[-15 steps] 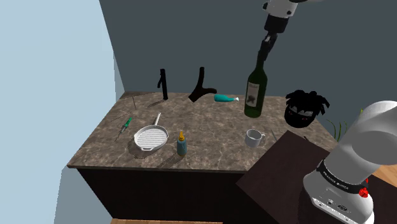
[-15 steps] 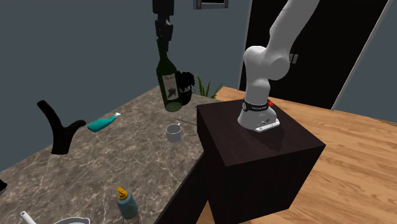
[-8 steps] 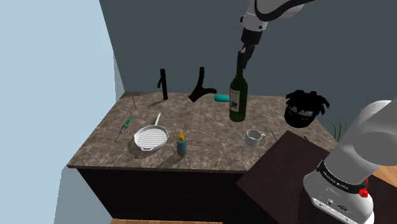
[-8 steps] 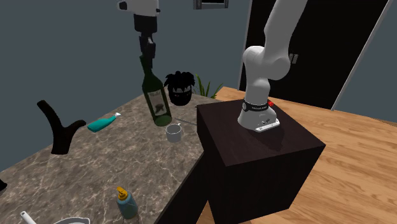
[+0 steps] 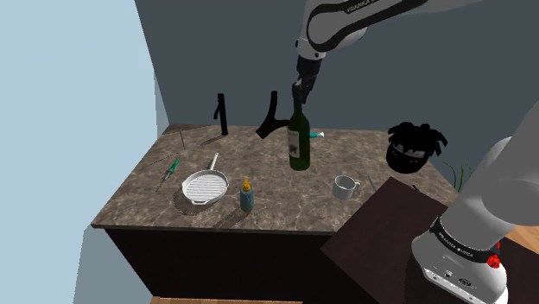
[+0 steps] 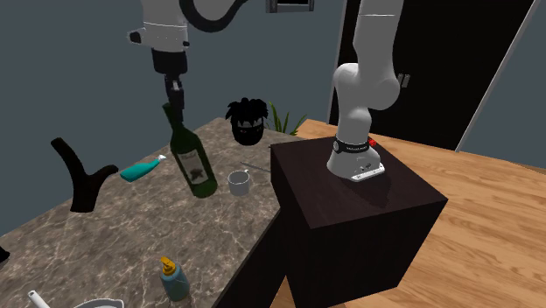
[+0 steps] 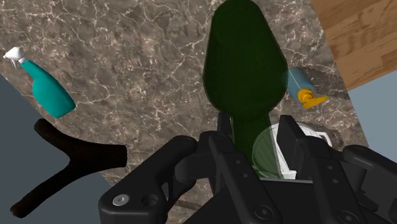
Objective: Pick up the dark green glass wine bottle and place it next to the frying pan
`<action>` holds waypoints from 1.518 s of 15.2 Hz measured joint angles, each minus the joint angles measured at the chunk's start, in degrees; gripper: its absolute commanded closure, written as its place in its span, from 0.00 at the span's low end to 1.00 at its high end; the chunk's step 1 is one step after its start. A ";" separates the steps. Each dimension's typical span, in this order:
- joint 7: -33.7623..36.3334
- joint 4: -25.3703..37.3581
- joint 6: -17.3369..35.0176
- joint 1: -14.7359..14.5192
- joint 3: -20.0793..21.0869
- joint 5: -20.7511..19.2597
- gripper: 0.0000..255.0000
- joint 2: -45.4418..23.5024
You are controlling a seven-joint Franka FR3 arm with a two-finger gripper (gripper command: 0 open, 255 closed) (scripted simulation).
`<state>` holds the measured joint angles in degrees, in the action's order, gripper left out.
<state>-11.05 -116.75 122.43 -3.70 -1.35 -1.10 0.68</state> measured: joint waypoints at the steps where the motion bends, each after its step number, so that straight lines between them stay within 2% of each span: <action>1: 0.55 0.87 0.65 -0.25 0.26 -0.04 1.00 -1.54; 8: 3.93 12.68 2.89 -2.06 1.53 -0.57 1.00 -15.68; 18: 8.08 39.53 -0.55 -5.27 2.27 -1.57 1.00 -39.19; 23: 8.38 39.93 1.72 -5.47 2.24 -1.69 1.00 -41.87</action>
<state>-2.67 -76.82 124.15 -9.17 0.89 -2.79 -41.19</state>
